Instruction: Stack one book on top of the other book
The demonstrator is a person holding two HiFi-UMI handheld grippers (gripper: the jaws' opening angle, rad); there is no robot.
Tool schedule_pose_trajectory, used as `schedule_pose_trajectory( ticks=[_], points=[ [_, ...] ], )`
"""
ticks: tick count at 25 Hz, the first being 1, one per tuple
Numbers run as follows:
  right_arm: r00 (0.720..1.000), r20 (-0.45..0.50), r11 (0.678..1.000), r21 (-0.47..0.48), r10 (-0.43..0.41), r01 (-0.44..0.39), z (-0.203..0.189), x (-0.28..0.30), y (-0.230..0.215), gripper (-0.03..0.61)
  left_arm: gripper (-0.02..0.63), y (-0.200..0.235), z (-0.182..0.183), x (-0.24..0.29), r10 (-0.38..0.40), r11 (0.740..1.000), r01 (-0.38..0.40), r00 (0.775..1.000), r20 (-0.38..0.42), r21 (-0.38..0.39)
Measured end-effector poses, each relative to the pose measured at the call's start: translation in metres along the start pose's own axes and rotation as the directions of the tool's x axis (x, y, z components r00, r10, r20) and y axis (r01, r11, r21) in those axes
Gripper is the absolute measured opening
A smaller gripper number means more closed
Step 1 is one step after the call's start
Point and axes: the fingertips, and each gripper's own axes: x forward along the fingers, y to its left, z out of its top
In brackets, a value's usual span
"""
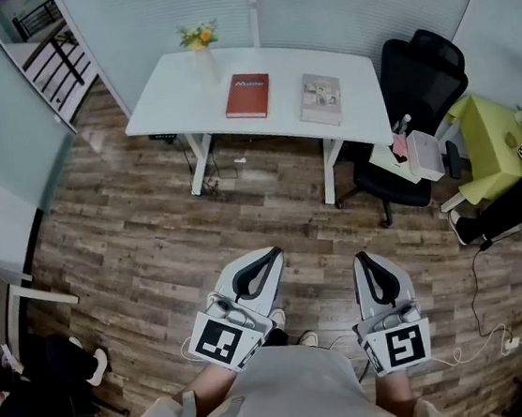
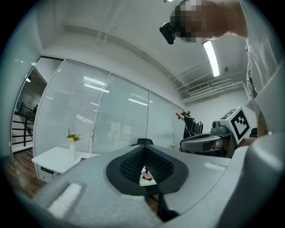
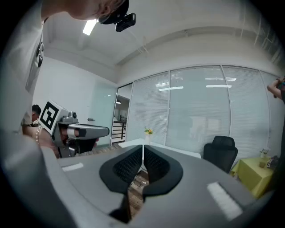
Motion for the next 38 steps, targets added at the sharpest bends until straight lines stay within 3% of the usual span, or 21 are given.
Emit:
schedule_pose_trajectory(
  ticks=[18, 29, 38],
  points=[
    [1.000, 0.003, 0.999, 0.023, -0.028, 0.028, 0.001, 0.049, 0.021, 0.015, 0.002, 0.057, -0.004, -0.005, -0.023, 1.000, 0.023, 1.000, -0.013, -0.009],
    [0.999, 0.015, 1.000, 0.012, -0.030, 0.029, 0.001, 0.081, -0.024, 0.015, 0.002, 0.070, -0.003, 0.049, -0.023, 1.000, 0.023, 1.000, -0.006, 0.003],
    [1.000, 0.014, 1.000, 0.022, -0.021, 0.020, -0.003, 0.121, -0.091, 0.015, 0.002, 0.084, -0.005, 0.125, -0.015, 1.000, 0.015, 1.000, -0.014, 0.001]
  ],
)
